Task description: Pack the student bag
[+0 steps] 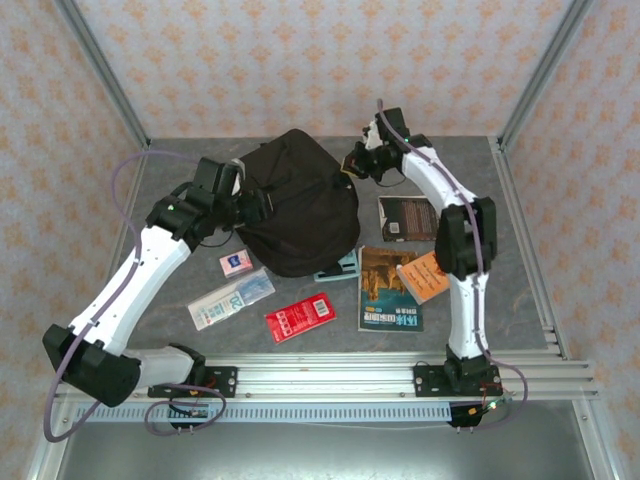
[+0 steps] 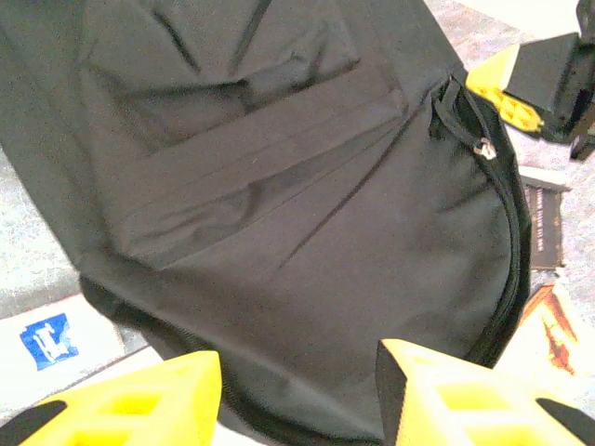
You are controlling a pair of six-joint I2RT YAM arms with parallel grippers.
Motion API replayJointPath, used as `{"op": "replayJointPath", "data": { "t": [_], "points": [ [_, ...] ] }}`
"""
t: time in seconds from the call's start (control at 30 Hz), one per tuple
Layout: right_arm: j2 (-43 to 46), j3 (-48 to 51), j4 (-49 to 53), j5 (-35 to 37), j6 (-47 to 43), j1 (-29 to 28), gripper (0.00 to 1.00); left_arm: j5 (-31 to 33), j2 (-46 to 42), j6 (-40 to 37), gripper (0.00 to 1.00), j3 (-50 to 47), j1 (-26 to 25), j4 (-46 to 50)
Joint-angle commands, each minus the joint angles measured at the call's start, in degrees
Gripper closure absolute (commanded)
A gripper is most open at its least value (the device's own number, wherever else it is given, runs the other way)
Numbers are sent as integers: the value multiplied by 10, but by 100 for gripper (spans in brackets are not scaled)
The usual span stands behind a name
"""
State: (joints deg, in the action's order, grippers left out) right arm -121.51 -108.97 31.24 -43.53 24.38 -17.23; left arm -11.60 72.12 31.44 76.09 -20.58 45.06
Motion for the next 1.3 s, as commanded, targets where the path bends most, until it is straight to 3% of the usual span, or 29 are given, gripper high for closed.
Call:
{"op": "replayJointPath", "data": {
  "t": [0.0,0.17,0.3,0.53,0.8,1.27],
  "points": [
    [97,100,-214,-11,129,-11,100,-3,-6,13,50,24,3,27],
    [163,289,-449,15,263,-31,100,-62,27,66,49,33,3,-7],
    [172,371,-581,22,332,-44,100,-127,70,153,48,6,1,-114],
    [180,416,-633,38,354,-62,100,-153,178,269,45,-5,-23,-275],
    [176,457,-686,40,383,-69,100,-146,266,334,50,11,-38,-330],
    [185,464,-668,41,359,-79,100,-133,327,351,54,52,-39,-335]
  ]
}}
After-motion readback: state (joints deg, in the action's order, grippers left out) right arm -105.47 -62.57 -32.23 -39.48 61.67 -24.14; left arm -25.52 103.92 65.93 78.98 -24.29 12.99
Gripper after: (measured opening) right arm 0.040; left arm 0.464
